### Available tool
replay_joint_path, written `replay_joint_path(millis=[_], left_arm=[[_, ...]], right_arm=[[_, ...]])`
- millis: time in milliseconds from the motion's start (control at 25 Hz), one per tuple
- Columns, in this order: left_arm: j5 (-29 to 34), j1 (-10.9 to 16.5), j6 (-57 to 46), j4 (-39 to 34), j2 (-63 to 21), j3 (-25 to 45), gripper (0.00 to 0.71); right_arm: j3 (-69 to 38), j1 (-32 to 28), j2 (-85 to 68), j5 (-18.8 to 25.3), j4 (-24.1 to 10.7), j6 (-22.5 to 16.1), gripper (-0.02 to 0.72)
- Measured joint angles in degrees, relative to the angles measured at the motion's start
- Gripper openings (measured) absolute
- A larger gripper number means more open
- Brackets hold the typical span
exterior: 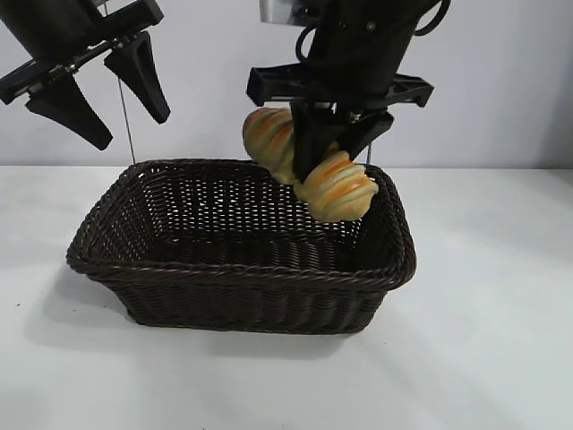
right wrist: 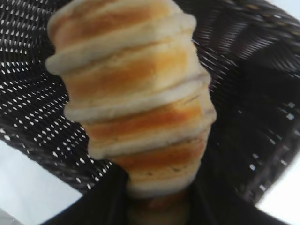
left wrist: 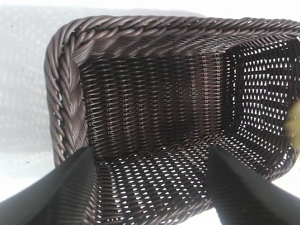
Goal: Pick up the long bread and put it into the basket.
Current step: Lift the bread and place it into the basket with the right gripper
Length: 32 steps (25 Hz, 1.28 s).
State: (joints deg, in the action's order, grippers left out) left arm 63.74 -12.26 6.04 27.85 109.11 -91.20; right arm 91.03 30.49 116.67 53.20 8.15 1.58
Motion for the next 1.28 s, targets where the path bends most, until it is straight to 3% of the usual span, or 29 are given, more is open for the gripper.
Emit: replay_joint_path(millis=[200, 400, 480, 880, 1080, 1280], left_arm=[[0.0, 0.0, 0.0, 0.0, 0.0, 0.0, 0.497], [0.1, 0.0, 0.0, 0.0, 0.0, 0.0, 0.497], [0.1, 0.0, 0.0, 0.0, 0.0, 0.0, 0.497], [0.1, 0.0, 0.0, 0.0, 0.0, 0.0, 0.497], [0.1, 0.0, 0.0, 0.0, 0.0, 0.0, 0.497], [0.1, 0.0, 0.0, 0.0, 0.0, 0.0, 0.497]], right_arm=[[0.1, 0.0, 1.3, -0.5, 0.1, 0.0, 0.25], [0.0, 0.0, 1.3, 0.0, 0.2, 0.0, 0.414], [0.2, 0.0, 1.3, 1.0, 0.2, 0.0, 0.442], [11.9, 0.0, 1.3, 9.9, -0.1, 0.5, 0.456], [21.4, 0.0, 1.3, 16.1, -2.3, 0.8, 0.456], [25.0, 0.0, 1.3, 17.6, -2.6, 1.0, 0.481]])
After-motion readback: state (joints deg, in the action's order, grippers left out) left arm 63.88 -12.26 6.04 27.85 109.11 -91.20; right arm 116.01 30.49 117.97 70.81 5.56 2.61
